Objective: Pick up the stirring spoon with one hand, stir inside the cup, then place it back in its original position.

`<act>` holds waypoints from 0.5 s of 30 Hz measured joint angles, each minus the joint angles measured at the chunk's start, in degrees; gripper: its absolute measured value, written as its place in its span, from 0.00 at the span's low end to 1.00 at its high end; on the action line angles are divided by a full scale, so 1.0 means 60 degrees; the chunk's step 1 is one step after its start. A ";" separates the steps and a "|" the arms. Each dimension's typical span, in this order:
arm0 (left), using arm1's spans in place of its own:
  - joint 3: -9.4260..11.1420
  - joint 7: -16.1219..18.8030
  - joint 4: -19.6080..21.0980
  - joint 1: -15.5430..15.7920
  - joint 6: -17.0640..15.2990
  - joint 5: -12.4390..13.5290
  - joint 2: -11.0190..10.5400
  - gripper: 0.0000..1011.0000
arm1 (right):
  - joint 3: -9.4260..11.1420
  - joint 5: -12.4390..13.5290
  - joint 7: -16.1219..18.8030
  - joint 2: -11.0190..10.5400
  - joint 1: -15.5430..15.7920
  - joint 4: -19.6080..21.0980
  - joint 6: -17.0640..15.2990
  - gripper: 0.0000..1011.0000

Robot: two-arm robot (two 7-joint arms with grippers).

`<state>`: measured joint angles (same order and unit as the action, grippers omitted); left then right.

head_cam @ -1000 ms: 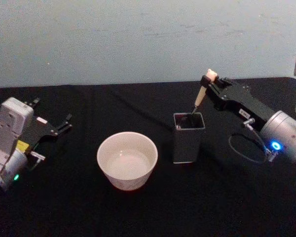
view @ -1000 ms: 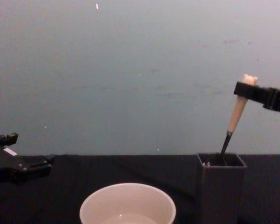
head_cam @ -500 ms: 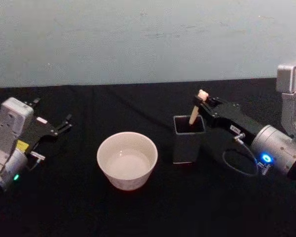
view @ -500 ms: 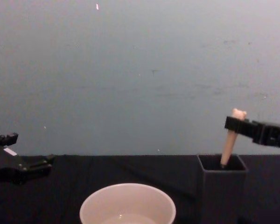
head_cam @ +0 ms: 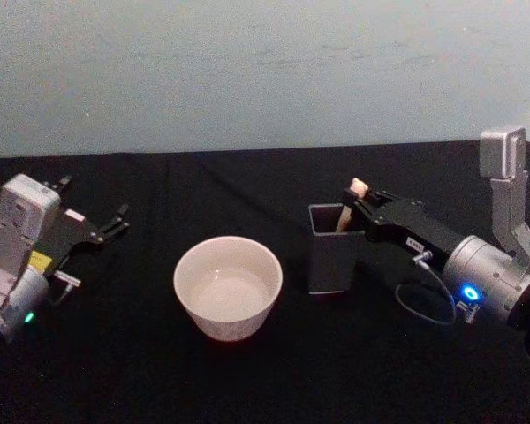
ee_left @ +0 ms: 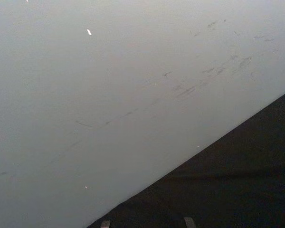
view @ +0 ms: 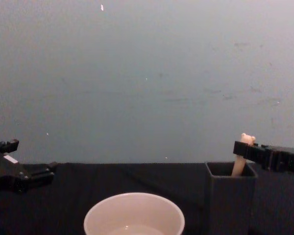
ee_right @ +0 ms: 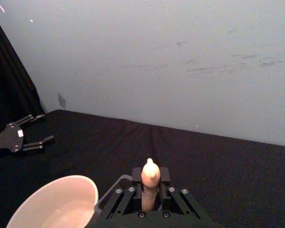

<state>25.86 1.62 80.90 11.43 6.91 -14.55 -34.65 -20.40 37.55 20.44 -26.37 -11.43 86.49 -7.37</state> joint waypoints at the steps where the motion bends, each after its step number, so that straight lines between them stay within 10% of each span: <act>1: 0.0000 0.0000 0.0000 0.0000 0.0000 0.0000 0.0000 0.99 | 0.0000 0.0000 0.0000 0.0000 0.0000 0.0000 0.0000 0.21; 15: -0.0001 0.0000 0.0000 0.0001 0.0000 0.0000 0.0000 0.99 | -0.0008 -0.0085 0.0022 0.0049 -0.0035 -0.0116 -0.0096 0.21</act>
<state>25.86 1.62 80.90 11.43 6.91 -14.55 -34.65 -20.44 37.04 20.57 -26.07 -11.64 85.79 -7.94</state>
